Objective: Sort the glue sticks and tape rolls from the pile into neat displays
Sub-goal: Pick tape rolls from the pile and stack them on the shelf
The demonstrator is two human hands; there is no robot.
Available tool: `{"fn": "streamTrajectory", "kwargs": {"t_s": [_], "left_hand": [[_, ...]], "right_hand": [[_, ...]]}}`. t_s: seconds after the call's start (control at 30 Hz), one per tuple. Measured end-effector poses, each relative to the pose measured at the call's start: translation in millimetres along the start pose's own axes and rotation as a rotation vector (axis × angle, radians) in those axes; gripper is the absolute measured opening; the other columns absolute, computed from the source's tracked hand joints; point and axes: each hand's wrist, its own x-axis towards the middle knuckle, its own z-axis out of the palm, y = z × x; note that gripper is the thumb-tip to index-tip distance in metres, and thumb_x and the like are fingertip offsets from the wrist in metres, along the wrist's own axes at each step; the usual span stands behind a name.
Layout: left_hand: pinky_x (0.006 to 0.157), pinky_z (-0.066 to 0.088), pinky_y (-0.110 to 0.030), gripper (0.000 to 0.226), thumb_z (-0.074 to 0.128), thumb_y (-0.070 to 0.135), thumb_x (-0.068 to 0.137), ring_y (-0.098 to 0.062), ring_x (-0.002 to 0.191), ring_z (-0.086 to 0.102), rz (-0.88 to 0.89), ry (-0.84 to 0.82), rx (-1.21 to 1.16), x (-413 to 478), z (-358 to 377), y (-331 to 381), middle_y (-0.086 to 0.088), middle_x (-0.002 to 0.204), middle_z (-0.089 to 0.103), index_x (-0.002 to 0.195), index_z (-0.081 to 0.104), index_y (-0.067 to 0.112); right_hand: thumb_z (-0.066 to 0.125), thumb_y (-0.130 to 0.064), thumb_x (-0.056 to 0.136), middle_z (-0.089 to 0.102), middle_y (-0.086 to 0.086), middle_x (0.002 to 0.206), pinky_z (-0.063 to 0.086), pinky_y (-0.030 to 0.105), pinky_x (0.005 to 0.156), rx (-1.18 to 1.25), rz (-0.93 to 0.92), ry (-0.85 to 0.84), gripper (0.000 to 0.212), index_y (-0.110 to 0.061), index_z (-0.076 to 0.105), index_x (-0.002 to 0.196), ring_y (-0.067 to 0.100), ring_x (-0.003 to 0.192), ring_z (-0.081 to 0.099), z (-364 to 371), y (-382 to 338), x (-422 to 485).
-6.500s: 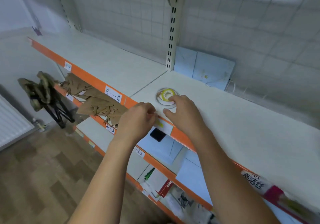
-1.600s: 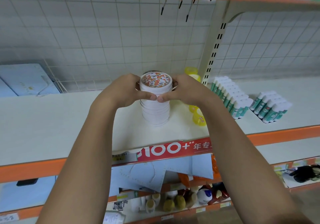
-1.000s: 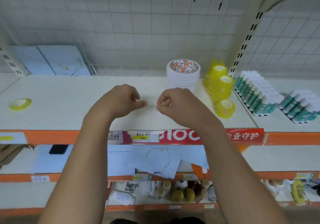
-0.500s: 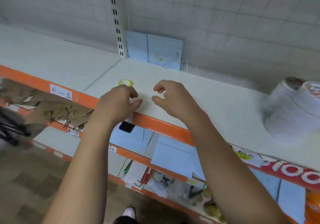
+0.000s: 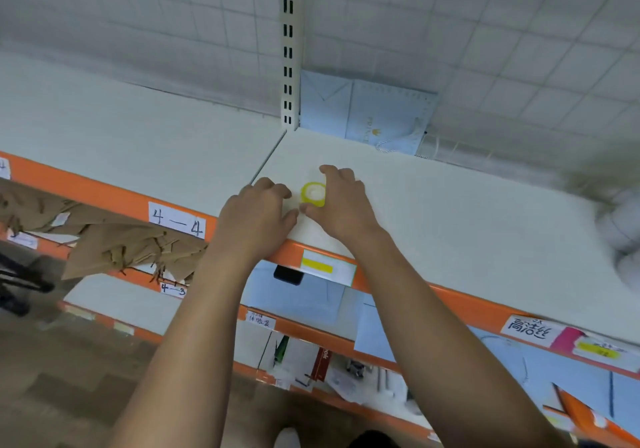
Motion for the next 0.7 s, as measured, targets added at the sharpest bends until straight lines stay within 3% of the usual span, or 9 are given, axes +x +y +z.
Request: {"fn": "streamTrajectory", "kwargs": {"t_s": [0.17, 0.27, 0.5, 0.7], "left_hand": [[0.082, 0.044, -0.037, 0.039, 0.053, 0.037, 0.092, -0.025, 0.109, 0.056, 0.008, -0.035, -0.052, 7, 9, -1, 0.000, 0.121, 0.057, 0.127, 0.057, 0.021], [0.079, 0.045, -0.036, 0.035, 0.052, 0.038, 0.093, -0.024, 0.105, 0.057, 0.058, -0.053, -0.052, 6, 16, 17, 0.001, 0.114, 0.059, 0.123, 0.058, 0.021], [0.077, 0.045, -0.034, 0.035, 0.050, 0.041, 0.095, -0.021, 0.105, 0.057, 0.404, -0.060, -0.060, -9, 28, 123, 0.006, 0.116, 0.059, 0.124, 0.057, 0.025], [0.081, 0.047, -0.033, 0.033, 0.049, 0.042, 0.095, -0.018, 0.106, 0.058, 0.664, -0.114, -0.085, -29, 59, 239, 0.008, 0.116, 0.059, 0.124, 0.056, 0.028]], "right_hand": [[0.071, -0.034, 0.083, 0.049, 0.009, 0.126, 0.041, 0.038, 0.098, -0.034, -0.071, -0.071, 0.052, -0.021, 0.054, 0.130, 0.031, 0.117, 0.046, -3, 4, -1], [0.074, -0.030, 0.080, 0.049, 0.009, 0.122, 0.042, 0.034, 0.096, 0.055, -0.033, -0.034, 0.054, -0.018, 0.054, 0.129, 0.029, 0.113, 0.049, -22, 20, -25], [0.068, -0.025, 0.078, 0.053, 0.004, 0.113, 0.044, 0.038, 0.092, 0.093, 0.077, 0.168, 0.045, -0.015, 0.053, 0.119, 0.025, 0.106, 0.051, -96, 88, -114], [0.067, -0.024, 0.076, 0.052, 0.001, 0.110, 0.045, 0.033, 0.087, 0.032, 0.301, 0.312, 0.043, -0.019, 0.054, 0.117, 0.022, 0.101, 0.052, -157, 169, -197]]}}
